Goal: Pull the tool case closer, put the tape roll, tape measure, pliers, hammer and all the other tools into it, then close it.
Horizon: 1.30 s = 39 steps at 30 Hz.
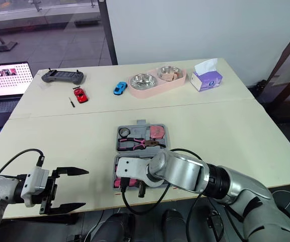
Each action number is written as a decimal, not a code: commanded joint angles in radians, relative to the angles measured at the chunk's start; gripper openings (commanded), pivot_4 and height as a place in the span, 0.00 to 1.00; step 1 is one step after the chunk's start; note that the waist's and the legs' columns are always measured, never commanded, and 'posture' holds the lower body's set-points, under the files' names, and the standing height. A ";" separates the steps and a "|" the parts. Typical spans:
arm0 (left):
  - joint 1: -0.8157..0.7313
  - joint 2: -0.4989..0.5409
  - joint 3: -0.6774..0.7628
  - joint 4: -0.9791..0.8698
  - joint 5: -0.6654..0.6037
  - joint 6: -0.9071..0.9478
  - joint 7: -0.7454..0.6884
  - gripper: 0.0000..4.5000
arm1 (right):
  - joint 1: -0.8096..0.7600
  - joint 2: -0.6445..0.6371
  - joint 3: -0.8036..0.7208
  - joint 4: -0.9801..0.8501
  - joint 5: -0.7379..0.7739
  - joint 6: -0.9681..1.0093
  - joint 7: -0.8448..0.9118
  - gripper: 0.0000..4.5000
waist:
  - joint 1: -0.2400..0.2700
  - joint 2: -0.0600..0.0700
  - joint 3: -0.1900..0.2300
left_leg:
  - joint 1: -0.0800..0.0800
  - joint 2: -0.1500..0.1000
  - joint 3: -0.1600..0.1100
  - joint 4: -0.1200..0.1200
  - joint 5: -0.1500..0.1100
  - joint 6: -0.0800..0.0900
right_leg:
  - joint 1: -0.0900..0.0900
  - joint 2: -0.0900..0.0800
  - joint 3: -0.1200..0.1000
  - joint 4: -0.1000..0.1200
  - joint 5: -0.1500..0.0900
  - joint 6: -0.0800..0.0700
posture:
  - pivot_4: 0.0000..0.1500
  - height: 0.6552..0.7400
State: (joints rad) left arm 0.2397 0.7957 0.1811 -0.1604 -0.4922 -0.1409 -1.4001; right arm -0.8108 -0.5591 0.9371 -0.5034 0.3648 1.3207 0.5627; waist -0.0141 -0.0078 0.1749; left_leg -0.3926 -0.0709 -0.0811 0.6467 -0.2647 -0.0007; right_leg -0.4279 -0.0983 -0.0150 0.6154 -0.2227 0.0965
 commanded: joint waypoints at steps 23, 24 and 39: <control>-0.021 0.010 0.012 0.005 0.003 0.000 0.021 1.00 | 0.139 0.020 -0.163 -0.025 -0.040 -0.093 0.031 0.58 | 0.002 0.000 0.000 | 0.000 0.000 0.000 0.000 0.000 0.000 | 0.001 0.000 0.000 0.000 0.000 0.000 | 1.00 1.00; -0.022 0.010 0.011 0.005 0.003 0.000 0.021 1.00 | 0.147 0.014 -0.166 -0.028 -0.044 -0.096 0.031 0.51 | 0.002 0.000 0.000 | 0.000 0.000 0.000 0.000 0.000 0.000 | 0.001 0.000 0.000 0.000 0.000 0.000 | 1.00 1.00; -0.017 0.009 0.006 0.003 0.004 -0.002 0.018 1.00 | 0.228 -0.010 -0.140 0.026 -0.104 -0.131 0.026 0.02 | 0.002 0.000 0.000 | 0.000 0.000 0.000 0.000 0.000 0.000 | 0.001 0.000 0.000 0.000 0.000 0.000 | 1.00 1.00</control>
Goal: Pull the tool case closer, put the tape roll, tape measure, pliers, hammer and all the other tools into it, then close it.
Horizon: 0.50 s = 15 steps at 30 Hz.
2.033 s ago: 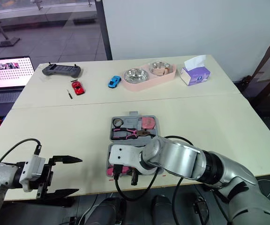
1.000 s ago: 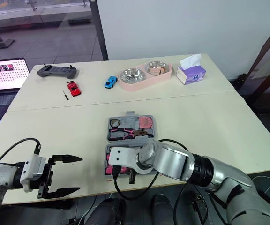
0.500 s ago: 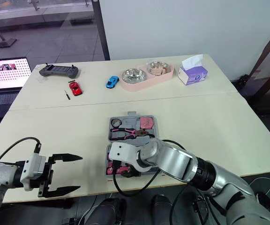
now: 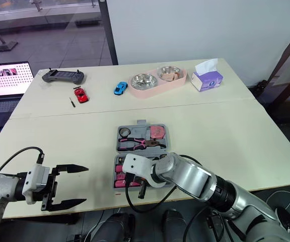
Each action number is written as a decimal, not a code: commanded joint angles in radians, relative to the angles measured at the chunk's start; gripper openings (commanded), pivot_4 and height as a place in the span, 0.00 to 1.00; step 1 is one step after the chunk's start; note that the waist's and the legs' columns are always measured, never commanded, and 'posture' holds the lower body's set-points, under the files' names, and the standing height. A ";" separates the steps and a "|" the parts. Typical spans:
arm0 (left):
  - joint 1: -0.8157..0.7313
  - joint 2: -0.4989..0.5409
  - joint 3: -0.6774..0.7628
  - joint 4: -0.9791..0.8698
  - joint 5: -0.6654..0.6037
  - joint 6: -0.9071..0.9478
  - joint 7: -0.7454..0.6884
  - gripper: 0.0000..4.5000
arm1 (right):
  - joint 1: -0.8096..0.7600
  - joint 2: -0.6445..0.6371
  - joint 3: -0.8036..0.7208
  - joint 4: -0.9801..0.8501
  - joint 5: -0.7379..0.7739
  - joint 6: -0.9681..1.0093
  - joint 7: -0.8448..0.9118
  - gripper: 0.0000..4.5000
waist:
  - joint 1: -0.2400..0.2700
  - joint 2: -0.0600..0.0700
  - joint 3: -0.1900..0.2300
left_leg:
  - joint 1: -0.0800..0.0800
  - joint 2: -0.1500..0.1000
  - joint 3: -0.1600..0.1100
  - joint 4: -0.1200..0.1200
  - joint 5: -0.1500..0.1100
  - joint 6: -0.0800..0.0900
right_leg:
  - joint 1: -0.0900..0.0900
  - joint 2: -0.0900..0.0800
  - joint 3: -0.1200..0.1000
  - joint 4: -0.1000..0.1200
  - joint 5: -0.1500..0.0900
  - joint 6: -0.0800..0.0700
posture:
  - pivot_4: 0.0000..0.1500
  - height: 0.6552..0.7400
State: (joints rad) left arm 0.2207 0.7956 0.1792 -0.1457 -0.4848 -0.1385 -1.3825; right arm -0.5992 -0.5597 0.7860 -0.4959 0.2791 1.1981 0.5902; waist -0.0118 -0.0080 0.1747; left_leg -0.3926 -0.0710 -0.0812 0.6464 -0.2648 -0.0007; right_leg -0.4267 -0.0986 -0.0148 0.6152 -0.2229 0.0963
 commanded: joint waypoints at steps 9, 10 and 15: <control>0.010 0.012 0.015 -0.019 -0.003 -0.005 0.001 1.00 | 0.086 -0.035 0.054 0.075 -0.073 -0.045 0.020 0.02 | 0.000 -0.002 -0.003 | 0.001 0.000 0.000 0.000 0.000 0.000 | 0.000 0.000 0.000 0.000 0.000 0.000 | 1.00 1.00; 0.011 0.013 0.016 -0.019 -0.004 -0.004 0.001 1.00 | 0.089 -0.031 0.051 0.073 -0.075 -0.045 0.023 0.02 | 0.000 -0.002 -0.003 | 0.001 0.000 0.000 0.000 0.000 0.000 | 0.000 0.000 0.000 0.000 0.000 0.000 | 1.00 1.00; 0.010 0.013 0.016 -0.017 -0.001 -0.006 0.004 1.00 | 0.084 -0.014 0.046 0.052 -0.077 -0.043 0.041 0.02 | 0.001 -0.004 -0.004 | 0.002 0.000 0.000 0.000 0.000 0.000 | 0.000 0.000 0.000 0.000 0.000 0.000 | 1.00 1.00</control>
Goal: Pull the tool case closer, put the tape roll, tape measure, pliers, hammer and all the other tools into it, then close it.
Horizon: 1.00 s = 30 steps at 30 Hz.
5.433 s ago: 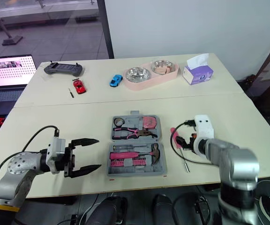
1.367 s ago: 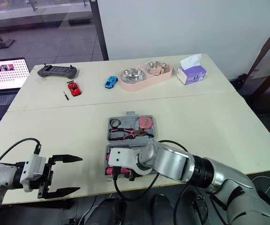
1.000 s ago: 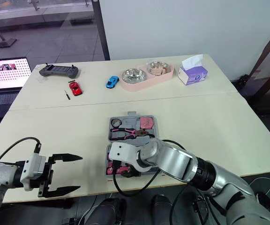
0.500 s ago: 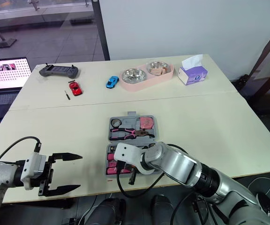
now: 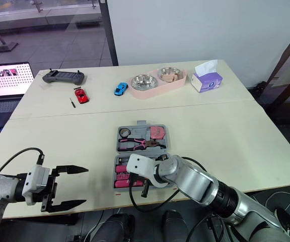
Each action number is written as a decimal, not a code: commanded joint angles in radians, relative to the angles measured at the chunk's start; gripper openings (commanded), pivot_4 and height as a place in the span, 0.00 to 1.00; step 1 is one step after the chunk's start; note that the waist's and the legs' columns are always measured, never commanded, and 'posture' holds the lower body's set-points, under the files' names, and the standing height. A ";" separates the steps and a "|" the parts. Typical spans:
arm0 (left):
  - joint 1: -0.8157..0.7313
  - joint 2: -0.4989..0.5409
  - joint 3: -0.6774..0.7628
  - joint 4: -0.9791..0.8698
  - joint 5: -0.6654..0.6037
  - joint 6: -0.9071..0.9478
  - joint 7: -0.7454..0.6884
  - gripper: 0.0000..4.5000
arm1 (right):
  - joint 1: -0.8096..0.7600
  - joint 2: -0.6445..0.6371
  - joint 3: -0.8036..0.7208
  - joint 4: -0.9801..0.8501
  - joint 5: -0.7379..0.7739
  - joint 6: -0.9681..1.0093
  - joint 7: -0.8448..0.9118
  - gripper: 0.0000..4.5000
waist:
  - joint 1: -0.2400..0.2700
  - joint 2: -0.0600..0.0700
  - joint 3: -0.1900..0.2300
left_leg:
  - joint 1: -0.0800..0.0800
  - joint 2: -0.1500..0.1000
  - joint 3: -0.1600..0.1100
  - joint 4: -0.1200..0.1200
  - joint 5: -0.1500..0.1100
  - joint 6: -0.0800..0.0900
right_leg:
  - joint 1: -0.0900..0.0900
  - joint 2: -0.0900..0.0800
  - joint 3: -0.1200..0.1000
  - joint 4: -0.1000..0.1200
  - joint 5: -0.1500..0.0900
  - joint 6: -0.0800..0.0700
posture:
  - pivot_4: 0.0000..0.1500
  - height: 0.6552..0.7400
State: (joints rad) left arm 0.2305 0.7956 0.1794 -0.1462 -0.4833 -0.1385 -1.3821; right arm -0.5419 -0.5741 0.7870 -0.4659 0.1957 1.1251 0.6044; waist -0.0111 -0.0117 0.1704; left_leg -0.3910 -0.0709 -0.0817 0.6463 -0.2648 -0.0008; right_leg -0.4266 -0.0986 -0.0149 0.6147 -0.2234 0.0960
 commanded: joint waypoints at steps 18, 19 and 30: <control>-0.383 -0.124 -0.120 0.272 0.152 0.112 0.229 1.00 | 0.136 -0.133 -0.586 -0.082 0.122 -0.092 0.078 0.02 | 0.032 -0.001 0.000 | -0.001 -0.002 0.000 0.001 0.000 0.000 | 0.002 0.001 -0.002 0.000 0.002 0.004 | 1.00 1.00; -0.417 -0.142 -0.130 0.309 0.155 0.129 0.238 0.94 | 0.156 -0.157 -0.580 -0.050 0.100 -0.113 0.072 0.00 | 0.032 -0.002 0.000 | -0.001 -0.002 0.000 0.001 0.000 0.000 | 0.002 0.001 -0.002 0.000 0.002 0.004 | 1.00 1.00; -0.680 -0.244 -0.300 0.819 0.406 -0.096 0.283 0.01 | 0.167 -0.129 -0.455 0.355 -0.091 -0.395 0.061 0.00 | 0.010 -0.002 0.000 | -0.001 -0.001 0.002 0.001 0.000 0.000 | 0.001 0.002 -0.001 0.003 0.003 0.004 | 1.00 1.00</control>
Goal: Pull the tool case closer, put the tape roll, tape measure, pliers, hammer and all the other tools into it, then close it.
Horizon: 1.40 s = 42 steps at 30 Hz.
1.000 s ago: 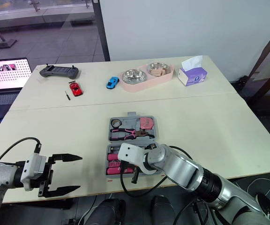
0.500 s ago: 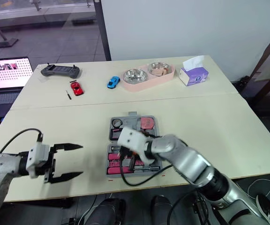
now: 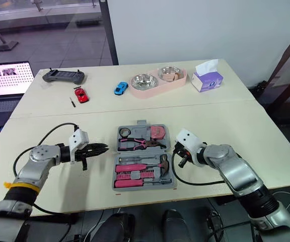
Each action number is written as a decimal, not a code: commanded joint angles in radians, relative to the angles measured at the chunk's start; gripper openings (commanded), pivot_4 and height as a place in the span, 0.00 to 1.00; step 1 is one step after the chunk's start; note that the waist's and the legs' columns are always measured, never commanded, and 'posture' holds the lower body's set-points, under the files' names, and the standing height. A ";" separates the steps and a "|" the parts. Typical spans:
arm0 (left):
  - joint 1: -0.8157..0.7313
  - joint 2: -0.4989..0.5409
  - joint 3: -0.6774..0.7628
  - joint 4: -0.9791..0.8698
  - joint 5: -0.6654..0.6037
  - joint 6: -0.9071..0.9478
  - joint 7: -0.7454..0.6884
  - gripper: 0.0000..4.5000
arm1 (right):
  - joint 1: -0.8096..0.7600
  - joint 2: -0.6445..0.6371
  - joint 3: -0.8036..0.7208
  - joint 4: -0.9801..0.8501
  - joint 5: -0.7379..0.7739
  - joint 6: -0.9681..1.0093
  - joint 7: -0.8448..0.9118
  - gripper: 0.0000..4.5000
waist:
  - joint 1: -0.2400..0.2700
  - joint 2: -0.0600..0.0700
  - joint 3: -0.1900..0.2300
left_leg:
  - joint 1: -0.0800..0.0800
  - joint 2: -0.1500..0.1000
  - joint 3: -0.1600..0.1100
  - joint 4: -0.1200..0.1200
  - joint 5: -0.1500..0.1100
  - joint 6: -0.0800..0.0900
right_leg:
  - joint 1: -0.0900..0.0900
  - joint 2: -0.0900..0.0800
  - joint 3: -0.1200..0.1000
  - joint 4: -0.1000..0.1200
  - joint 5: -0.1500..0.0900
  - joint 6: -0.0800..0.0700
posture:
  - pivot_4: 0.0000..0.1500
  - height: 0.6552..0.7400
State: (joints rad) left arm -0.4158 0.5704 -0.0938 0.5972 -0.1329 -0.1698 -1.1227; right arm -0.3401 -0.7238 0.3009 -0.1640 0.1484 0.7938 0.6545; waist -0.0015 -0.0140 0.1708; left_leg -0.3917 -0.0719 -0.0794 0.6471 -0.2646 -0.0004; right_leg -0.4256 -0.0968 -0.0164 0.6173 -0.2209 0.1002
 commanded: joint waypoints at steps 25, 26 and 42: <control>0.107 -0.050 -0.162 -0.219 0.136 0.023 -0.028 0.01 | -0.120 0.165 0.161 -0.067 -0.127 0.062 0.119 0.00 | 0.005 0.000 -0.001 | 0.000 -0.001 -0.001 0.000 0.000 0.000 | 0.000 -0.001 0.001 0.001 0.001 0.001 | 1.00 1.00; 0.117 -0.043 -0.158 -0.221 0.136 0.022 -0.024 0.01 | -0.112 0.165 0.160 -0.083 -0.127 0.073 0.116 0.00 | 0.005 0.000 -0.001 | 0.000 -0.001 -0.001 0.000 0.000 0.000 | -0.001 -0.001 0.001 0.001 0.001 0.001 | 1.00 1.00; 0.187 0.008 -0.131 -0.273 0.135 0.044 0.018 0.01 | -0.049 0.148 0.127 -0.112 -0.133 0.139 0.092 0.00 | 0.003 0.001 -0.002 | 0.000 0.000 -0.001 0.000 0.000 0.000 | -0.001 -0.001 0.001 0.001 0.001 0.001 | 1.00 1.00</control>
State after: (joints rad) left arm -0.2498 0.5691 -0.2010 0.3241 -0.0102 -0.1343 -1.0969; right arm -0.3876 -0.5943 0.4307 -0.2359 -0.0160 0.9505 0.7319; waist 0.0015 -0.0132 0.1692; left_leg -0.3915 -0.0722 -0.0801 0.6473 -0.2647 -0.0007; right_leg -0.4261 -0.0973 -0.0149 0.6182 -0.2201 0.1011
